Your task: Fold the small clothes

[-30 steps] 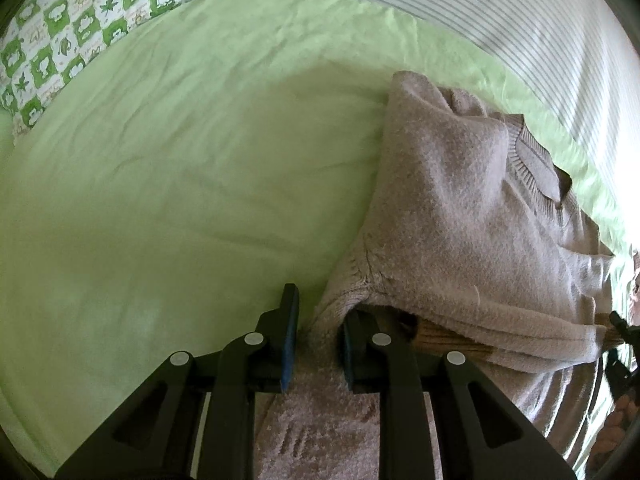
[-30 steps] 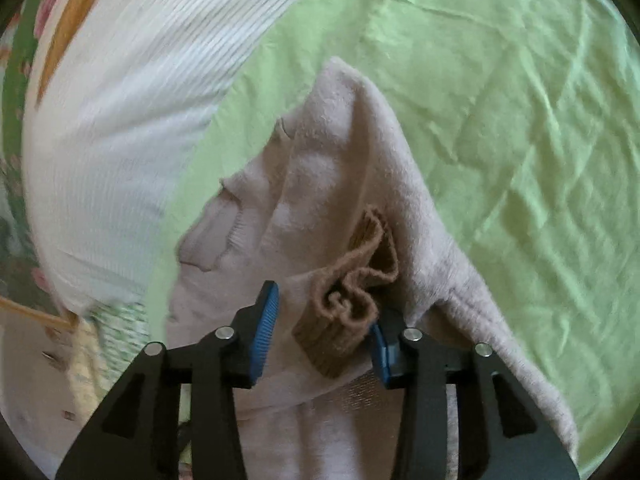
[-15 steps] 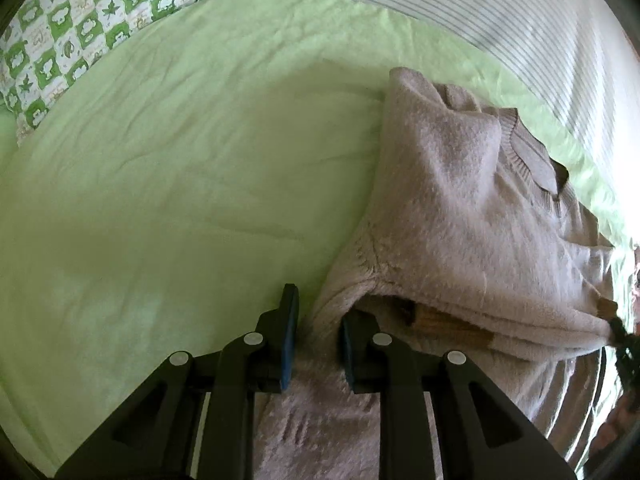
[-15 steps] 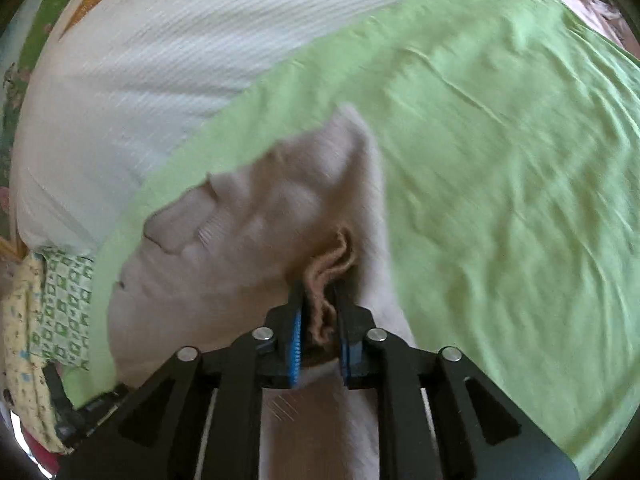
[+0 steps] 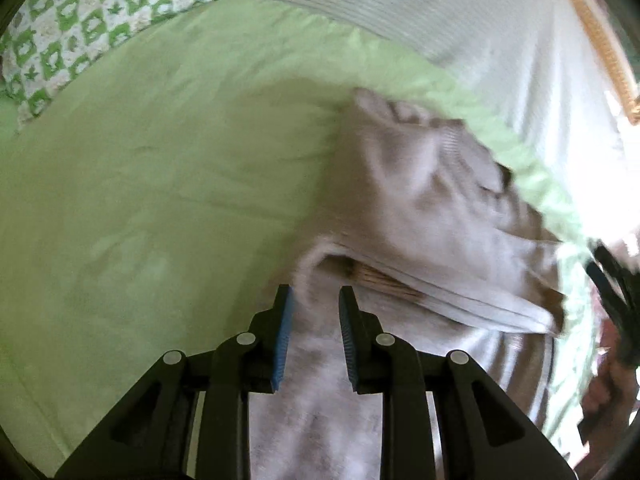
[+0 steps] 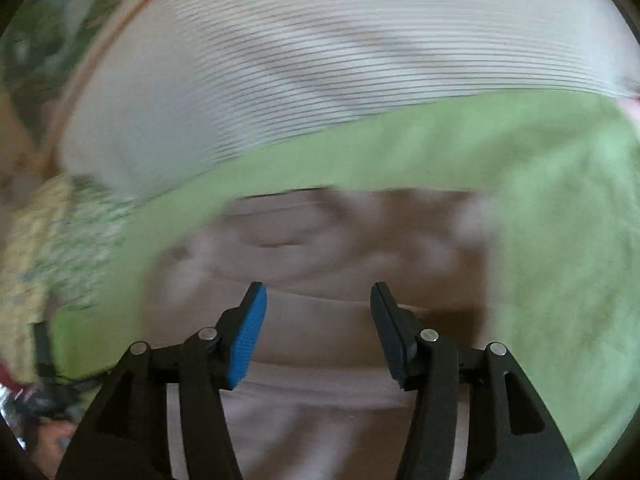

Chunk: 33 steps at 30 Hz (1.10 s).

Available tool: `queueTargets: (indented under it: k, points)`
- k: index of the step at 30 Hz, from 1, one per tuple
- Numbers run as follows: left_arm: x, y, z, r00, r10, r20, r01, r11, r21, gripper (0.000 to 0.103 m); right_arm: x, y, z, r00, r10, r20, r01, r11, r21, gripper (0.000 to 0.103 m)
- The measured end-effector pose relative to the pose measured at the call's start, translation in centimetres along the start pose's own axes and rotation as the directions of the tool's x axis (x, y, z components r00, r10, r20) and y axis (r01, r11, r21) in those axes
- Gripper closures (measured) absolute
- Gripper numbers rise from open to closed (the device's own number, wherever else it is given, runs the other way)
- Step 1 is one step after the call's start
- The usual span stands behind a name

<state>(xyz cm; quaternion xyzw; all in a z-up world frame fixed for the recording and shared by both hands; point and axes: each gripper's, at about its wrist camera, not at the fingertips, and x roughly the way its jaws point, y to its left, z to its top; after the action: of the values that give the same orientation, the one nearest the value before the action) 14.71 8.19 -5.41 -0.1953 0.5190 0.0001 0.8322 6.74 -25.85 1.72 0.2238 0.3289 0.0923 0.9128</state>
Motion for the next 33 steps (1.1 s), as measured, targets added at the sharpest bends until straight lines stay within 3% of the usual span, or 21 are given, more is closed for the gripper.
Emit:
queueTargets:
  k: [2,4,8,12,17,19,20,21,23,26,28,31,33]
  points:
    - [0.0,-0.9,-0.2,0.998,-0.052,-0.02,0.052,0.999,0.002,0.077,2.8,3.5,1.4,0.992,0.117,-0.047,-0.119,0.992,-0.045,0.048]
    - [0.5,-1.2,-0.2,0.992,-0.117,-0.056,0.115,0.993,-0.035,0.072,6.1,7.0,2.4,0.965,0.222,-0.135,-0.233,0.97,-0.064,0.048]
    - [3.0,-1.0,0.8,0.975,-0.193,-0.11,0.179,0.976,-0.127,0.072,13.4,12.5,4.0,0.888,0.349,-0.3,-0.372,0.928,-0.02,0.047]
    - [5.1,0.3,2.1,0.967,-0.224,-0.124,0.194,0.957,-0.216,0.072,19.8,15.8,5.0,0.833,0.338,-0.439,-0.376,0.926,-0.001,0.048]
    - [7.1,2.0,3.0,0.964,-0.233,-0.125,0.187,0.936,-0.299,0.072,24.9,17.8,4.4,0.787,0.262,-0.559,-0.341,0.939,-0.04,0.048]
    - [7.9,2.4,3.0,0.963,-0.238,-0.125,0.188,0.929,-0.319,0.073,26.6,18.2,3.9,0.77,0.239,-0.592,-0.329,0.943,-0.047,0.058]
    - [8.1,2.4,3.0,0.964,-0.238,-0.12,0.189,0.928,-0.322,0.076,27.3,18.4,3.6,0.768,0.217,-0.602,-0.319,0.945,-0.066,0.081]
    - [8.2,2.3,3.0,0.967,-0.229,-0.111,0.184,0.931,-0.317,0.081,27.9,18.5,3.5,0.766,0.203,-0.609,-0.315,0.946,-0.081,0.095]
    - [8.1,1.7,3.0,0.973,-0.21,-0.1,0.174,0.943,-0.285,0.089,28.0,19.2,3.8,0.778,0.208,-0.592,-0.332,0.937,-0.107,0.095]
    - [7.6,0.6,3.1,0.982,-0.174,-0.075,0.154,0.964,-0.217,0.093,25.7,21.3,5.2,0.82,0.297,-0.49,-0.431,0.883,-0.186,0.096]
    - [7.9,0.0,2.9,0.986,-0.151,-0.078,0.134,0.974,-0.184,0.094,26.2,22.2,4.8,0.856,0.229,-0.464,-0.388,0.878,-0.281,0.096]
    - [7.6,-0.3,2.7,0.988,-0.143,-0.06,0.132,0.977,-0.166,0.094,28.1,21.4,3.6,0.875,0.147,-0.46,-0.312,0.899,-0.306,0.096]
    - [7.6,-0.4,2.5,0.99,-0.13,-0.06,0.12,0.982,-0.144,0.094,28.6,20.0,3.6,0.867,0.19,-0.461,-0.323,0.919,-0.228,0.096]
